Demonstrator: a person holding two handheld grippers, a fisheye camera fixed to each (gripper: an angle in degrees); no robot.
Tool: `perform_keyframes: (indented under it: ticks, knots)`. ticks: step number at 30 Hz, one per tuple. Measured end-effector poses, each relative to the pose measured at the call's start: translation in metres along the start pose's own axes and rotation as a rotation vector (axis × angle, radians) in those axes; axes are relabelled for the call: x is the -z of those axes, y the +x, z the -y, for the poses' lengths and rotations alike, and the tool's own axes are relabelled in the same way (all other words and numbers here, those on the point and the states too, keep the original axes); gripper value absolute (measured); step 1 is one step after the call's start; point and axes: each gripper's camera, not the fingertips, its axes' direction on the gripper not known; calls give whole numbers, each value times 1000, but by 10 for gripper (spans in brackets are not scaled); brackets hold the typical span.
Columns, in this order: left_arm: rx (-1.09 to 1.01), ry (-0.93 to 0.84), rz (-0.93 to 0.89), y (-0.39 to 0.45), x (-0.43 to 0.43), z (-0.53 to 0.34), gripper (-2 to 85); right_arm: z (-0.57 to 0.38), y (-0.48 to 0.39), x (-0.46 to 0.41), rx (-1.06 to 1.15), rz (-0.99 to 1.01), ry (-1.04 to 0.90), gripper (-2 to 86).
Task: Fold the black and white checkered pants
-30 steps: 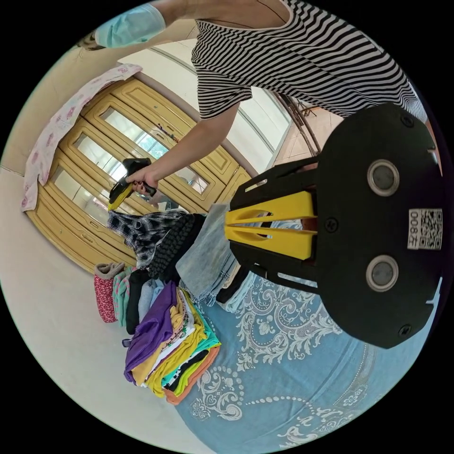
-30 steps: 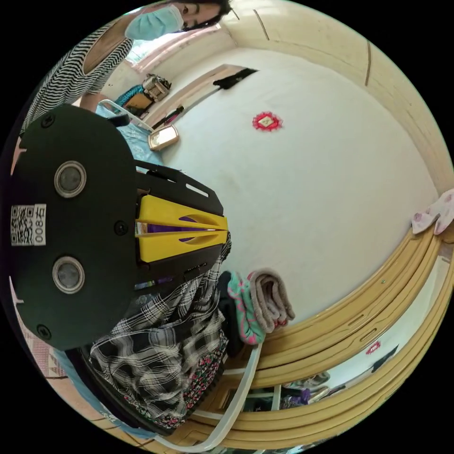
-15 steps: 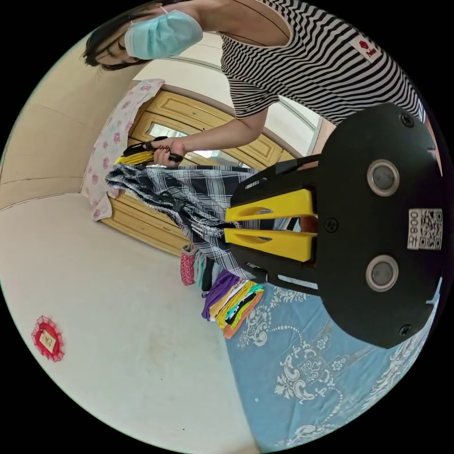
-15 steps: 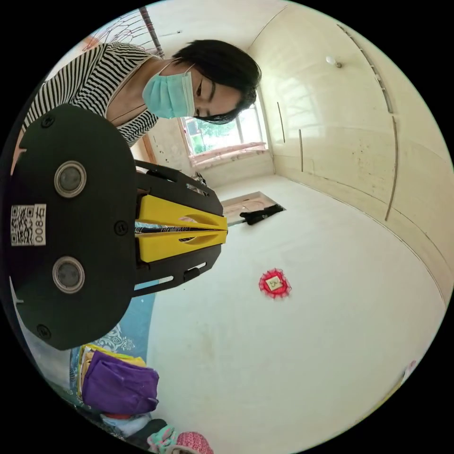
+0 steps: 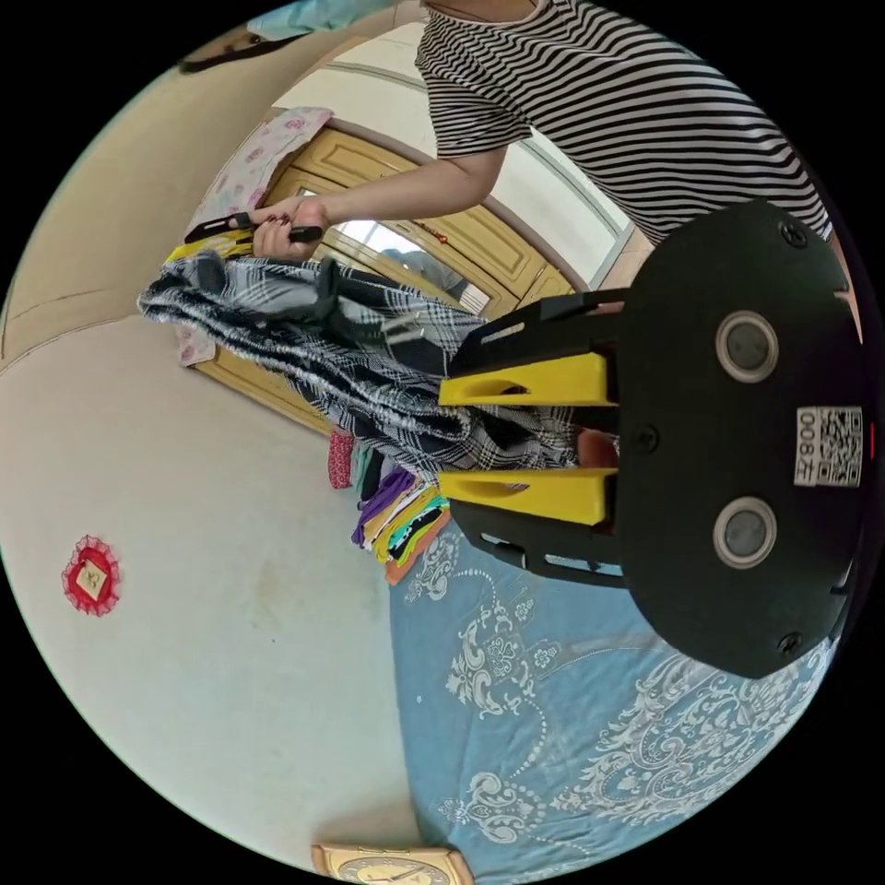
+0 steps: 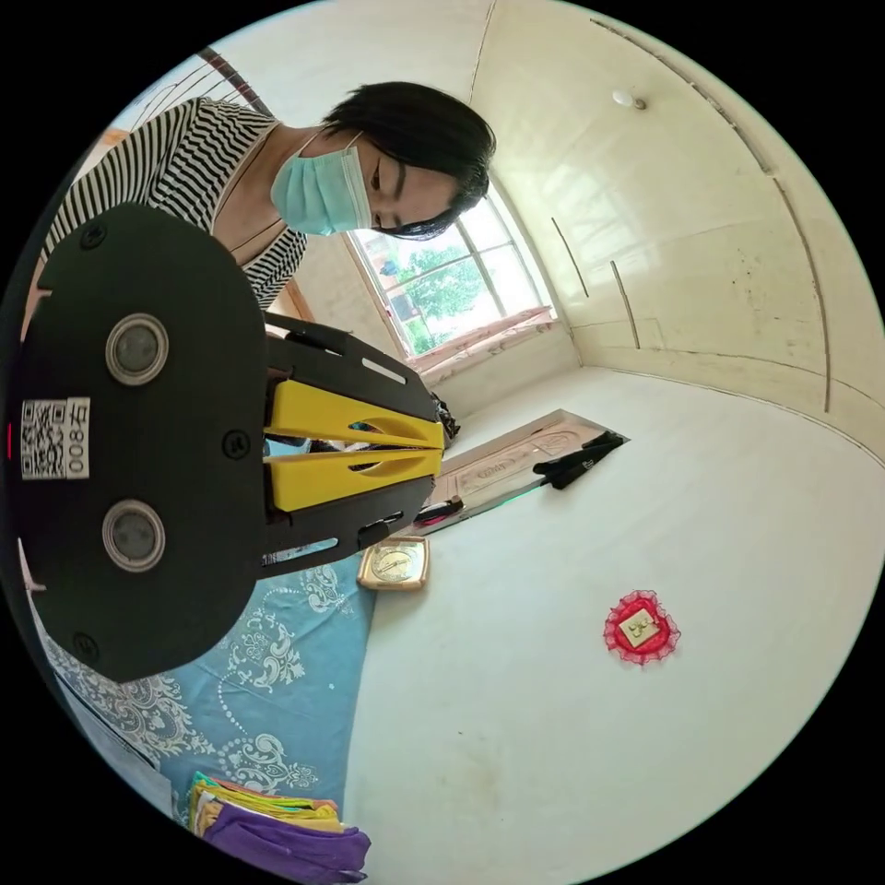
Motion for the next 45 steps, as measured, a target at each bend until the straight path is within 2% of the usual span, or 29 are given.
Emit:
perform_keyframes:
  ticks: [4, 8, 11, 16, 23, 26, 29, 34, 37, 42, 45]
  knots:
    - [2, -49, -125, 2, -12, 1, 92, 5, -1, 1, -41, 12, 13, -2]
    - [-17, -136, -97, 7, -33, 4, 55, 8, -5, 11, -60, 23, 31, -2]
    - [5, -117, -126, 6, -36, 4, 34, 7, -8, 24, -72, 19, 51, -1]
    - [-22, -137, -174, 11, -47, 3, 28, 6, -12, 48, -95, 1, 84, -1]
    - [-121, -183, -105, 29, -52, -9, 40, -8, -22, 86, -134, -87, 106, -1]
    - [-86, -217, -95, 20, -58, -17, 85, -19, -24, 104, -165, -97, 144, -1]
    - [-44, -271, -182, 11, -82, -22, 118, -26, -29, 115, -176, -118, 166, -1]
    - [-35, -296, -258, 8, -122, -12, 115, -31, -35, 125, -186, -117, 179, -1]
    - [-30, -264, -258, 3, -133, -3, 107, -34, -40, 134, -187, -137, 189, -1]
    - [104, -135, -383, -26, -135, -2, 89, -42, -42, 151, -194, -150, 217, 0]
    - [102, -203, -345, -30, -153, -2, 85, -47, -41, 159, -203, -147, 232, 0]
